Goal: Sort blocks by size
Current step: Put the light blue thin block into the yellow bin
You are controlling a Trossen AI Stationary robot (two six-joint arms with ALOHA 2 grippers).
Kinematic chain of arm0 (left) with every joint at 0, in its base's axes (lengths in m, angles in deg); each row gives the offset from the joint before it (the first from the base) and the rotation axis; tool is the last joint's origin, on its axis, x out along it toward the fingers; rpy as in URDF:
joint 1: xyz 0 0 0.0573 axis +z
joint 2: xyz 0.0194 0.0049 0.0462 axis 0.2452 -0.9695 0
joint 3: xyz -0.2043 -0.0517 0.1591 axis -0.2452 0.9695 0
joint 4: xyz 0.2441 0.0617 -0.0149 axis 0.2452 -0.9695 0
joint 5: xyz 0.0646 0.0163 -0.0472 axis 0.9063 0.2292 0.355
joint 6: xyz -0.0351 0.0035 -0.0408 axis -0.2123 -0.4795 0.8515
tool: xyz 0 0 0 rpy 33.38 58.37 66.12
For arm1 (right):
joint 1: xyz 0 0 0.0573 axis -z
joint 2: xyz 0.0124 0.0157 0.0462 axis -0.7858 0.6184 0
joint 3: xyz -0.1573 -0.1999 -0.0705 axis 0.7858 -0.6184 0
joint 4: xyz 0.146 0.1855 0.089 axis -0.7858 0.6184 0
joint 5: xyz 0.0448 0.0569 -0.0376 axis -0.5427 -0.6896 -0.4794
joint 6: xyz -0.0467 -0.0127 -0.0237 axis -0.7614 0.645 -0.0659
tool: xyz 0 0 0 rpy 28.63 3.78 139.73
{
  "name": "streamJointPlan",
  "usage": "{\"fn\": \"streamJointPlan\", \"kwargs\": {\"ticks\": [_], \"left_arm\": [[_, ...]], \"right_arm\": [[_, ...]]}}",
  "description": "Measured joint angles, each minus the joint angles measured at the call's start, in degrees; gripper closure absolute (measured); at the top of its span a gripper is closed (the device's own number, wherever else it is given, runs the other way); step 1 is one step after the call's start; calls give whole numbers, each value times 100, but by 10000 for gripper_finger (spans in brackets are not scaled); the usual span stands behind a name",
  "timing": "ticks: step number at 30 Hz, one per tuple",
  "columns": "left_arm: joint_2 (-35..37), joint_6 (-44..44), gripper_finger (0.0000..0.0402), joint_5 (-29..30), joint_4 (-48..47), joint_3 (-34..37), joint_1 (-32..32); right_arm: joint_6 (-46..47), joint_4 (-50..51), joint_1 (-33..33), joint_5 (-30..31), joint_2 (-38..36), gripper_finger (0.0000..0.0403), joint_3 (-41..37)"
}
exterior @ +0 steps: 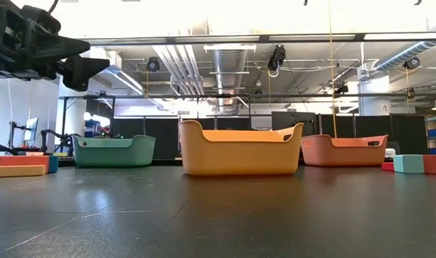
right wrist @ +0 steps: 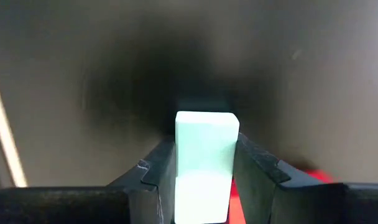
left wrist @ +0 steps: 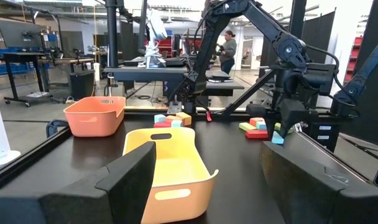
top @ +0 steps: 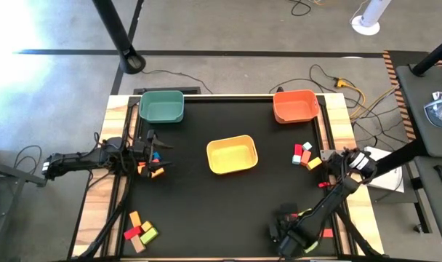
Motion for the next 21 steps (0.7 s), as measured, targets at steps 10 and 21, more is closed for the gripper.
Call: {"fn": "streamJointPlan", "kwargs": {"ticks": [10, 21], "left_arm": [[0, -1, 128, -1, 0, 0, 0], [0, 0, 128, 0, -2, 0, 0]], "right_arm": [[-970, 294, 520, 263, 0, 283, 698], [-3083, 644, 1723, 1485, 0, 282, 1990]]}}
